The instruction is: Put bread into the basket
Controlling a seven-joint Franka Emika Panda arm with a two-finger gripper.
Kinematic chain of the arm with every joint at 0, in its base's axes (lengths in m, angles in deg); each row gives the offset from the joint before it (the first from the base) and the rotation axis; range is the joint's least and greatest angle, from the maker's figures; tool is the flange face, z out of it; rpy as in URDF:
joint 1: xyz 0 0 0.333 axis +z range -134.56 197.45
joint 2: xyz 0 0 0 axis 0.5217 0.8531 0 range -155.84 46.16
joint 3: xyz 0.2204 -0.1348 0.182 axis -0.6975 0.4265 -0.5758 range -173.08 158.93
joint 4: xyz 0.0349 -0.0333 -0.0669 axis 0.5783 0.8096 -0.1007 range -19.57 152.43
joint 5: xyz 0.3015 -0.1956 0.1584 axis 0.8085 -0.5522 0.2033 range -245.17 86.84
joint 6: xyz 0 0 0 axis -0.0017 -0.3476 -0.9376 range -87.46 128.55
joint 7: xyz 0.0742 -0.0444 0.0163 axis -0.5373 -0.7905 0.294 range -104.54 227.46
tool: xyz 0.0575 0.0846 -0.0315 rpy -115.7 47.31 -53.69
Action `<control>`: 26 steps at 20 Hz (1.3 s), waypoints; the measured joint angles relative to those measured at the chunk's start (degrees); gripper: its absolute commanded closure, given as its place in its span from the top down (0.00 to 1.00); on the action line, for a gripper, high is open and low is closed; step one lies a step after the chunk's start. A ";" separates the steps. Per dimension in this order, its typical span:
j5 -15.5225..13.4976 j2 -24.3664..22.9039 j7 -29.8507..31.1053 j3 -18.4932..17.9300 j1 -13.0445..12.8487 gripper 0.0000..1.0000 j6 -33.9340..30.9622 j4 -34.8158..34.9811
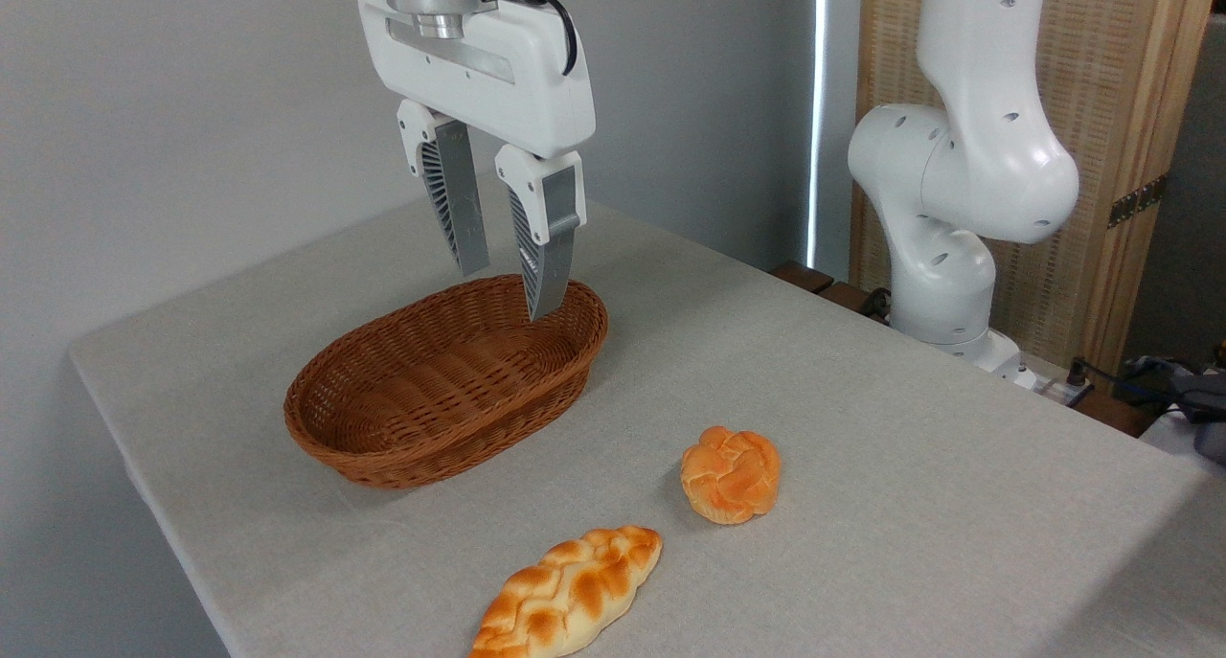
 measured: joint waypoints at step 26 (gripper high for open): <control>0.10 -4.20 0.00 -0.20 0.14 1.00 6.10 9.19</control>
